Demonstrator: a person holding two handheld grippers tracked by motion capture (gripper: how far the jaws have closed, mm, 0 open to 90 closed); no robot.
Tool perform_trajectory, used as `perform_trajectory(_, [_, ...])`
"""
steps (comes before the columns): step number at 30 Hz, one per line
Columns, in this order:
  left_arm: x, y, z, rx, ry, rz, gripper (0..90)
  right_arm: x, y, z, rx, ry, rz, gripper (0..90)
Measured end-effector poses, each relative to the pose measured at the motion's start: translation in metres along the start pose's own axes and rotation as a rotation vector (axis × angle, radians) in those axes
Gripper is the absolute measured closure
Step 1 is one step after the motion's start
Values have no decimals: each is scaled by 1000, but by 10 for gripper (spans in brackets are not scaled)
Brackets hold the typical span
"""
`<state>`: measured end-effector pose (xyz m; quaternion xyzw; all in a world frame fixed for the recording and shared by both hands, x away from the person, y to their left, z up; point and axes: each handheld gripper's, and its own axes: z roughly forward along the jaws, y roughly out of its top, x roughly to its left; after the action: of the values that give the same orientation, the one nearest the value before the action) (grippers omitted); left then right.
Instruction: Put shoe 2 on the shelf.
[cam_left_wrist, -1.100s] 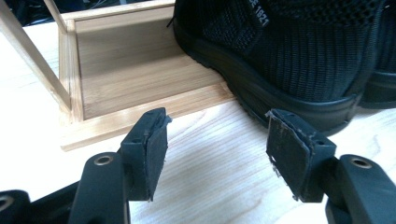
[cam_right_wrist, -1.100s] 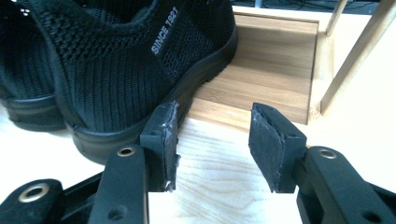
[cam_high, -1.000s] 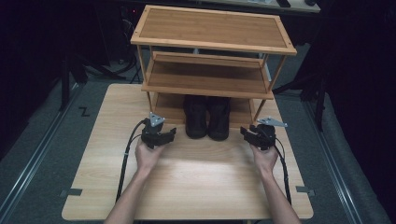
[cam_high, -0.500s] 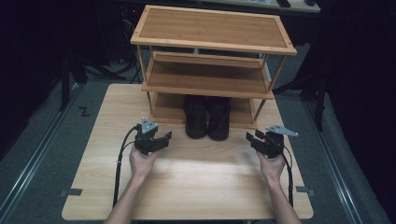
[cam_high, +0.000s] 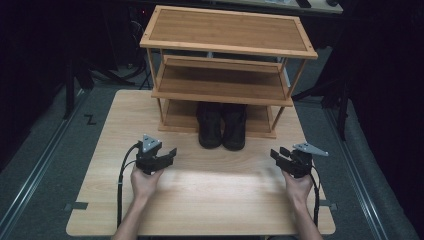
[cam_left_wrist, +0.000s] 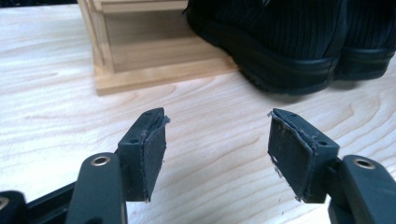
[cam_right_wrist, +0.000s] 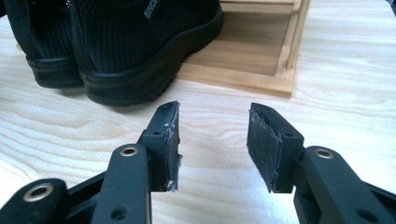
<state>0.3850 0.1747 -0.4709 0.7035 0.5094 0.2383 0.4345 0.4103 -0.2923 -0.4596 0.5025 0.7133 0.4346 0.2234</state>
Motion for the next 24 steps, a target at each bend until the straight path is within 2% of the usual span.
perform_trajectory(5, [5, -11, 0, 27, 9, -19, 373, -4, -10, -1, 23, -14, 8, 537])
perform_trajectory(10, [9, -21, -2, 29, 23, -34, 374, -9, -20, -3, 33, -32, 20, 535])
perform_trajectory(15, [14, -31, 0, 61, 39, -37, 374, -12, -31, -1, 64, -55, 15, 533])
perform_trajectory(18, [17, -36, 2, 80, 42, -54, 372, -14, -36, 0, 86, -67, 16, 529])
perform_trajectory(21, [18, -38, 4, 132, 63, -44, 363, -15, -40, 1, 105, -81, 8, 522])
perform_trajectory(24, [16, -40, 5, 140, 69, -28, 360, -13, -43, 1, 130, -98, -14, 512])
